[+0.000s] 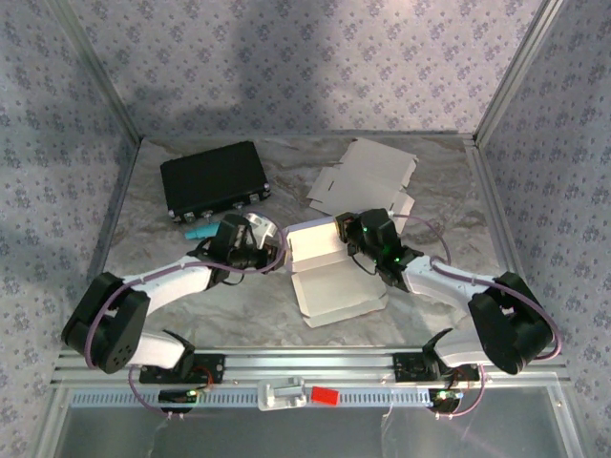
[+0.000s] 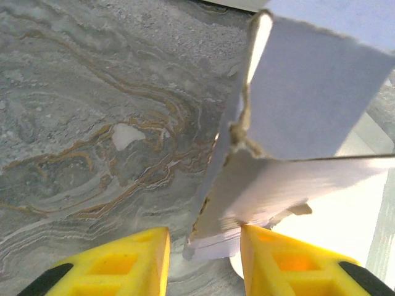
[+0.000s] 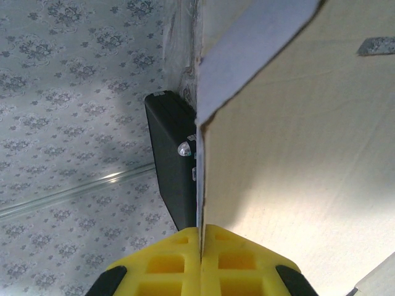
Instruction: Fold the paper box
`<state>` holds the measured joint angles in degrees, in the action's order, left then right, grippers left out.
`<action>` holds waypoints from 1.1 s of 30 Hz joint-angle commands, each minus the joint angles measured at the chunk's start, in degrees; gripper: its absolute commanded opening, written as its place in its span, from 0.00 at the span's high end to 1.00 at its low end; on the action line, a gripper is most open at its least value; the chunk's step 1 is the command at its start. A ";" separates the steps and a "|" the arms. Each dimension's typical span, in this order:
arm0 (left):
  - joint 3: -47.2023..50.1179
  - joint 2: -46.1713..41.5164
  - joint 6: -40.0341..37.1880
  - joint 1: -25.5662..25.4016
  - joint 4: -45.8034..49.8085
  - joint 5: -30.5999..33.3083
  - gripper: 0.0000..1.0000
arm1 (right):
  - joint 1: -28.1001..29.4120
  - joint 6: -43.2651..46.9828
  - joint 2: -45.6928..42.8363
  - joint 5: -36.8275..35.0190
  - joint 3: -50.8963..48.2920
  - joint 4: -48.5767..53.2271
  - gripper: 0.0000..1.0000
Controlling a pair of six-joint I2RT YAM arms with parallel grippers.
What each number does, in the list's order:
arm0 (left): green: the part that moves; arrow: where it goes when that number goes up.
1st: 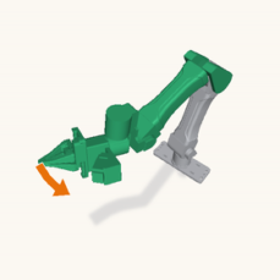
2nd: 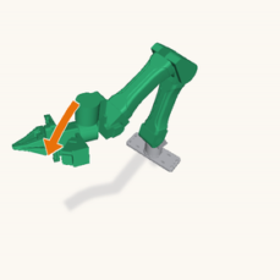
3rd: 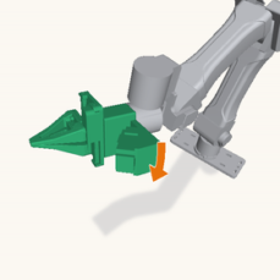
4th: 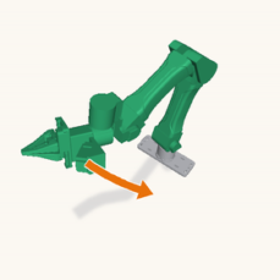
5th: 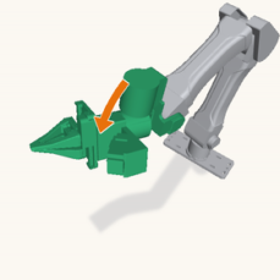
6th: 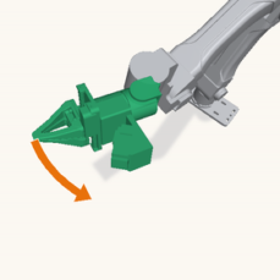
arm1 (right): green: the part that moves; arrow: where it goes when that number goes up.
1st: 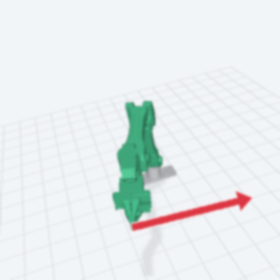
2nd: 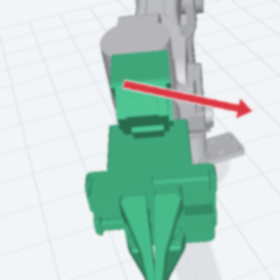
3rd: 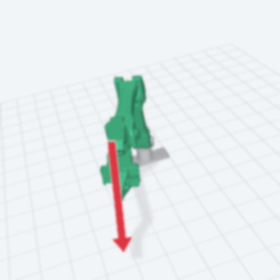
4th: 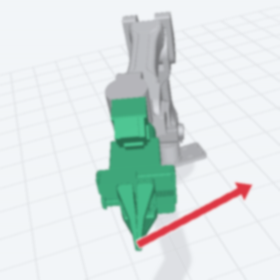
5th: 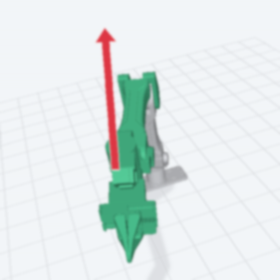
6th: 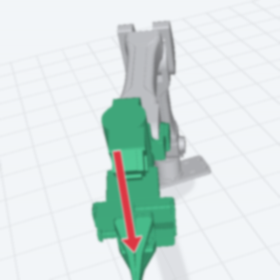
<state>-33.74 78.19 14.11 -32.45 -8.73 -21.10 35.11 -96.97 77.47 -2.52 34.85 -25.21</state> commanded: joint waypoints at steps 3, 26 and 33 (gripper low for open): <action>-2.64 0.78 -1.63 -2.05 -2.25 2.32 0.66 | -0.13 0.64 0.92 0.40 0.34 -1.66 1.00; -6.34 4.40 4.31 -7.25 0.29 16.74 0.73 | 2.41 -0.47 2.42 -2.91 -1.85 -7.48 1.00; -7.93 6.40 6.17 -8.66 1.39 21.42 0.73 | 3.14 -1.42 3.04 -3.75 -2.40 -7.75 1.00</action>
<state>-39.68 83.48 18.79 -40.45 -7.92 -3.46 37.32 -97.65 79.85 -6.11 33.52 -31.97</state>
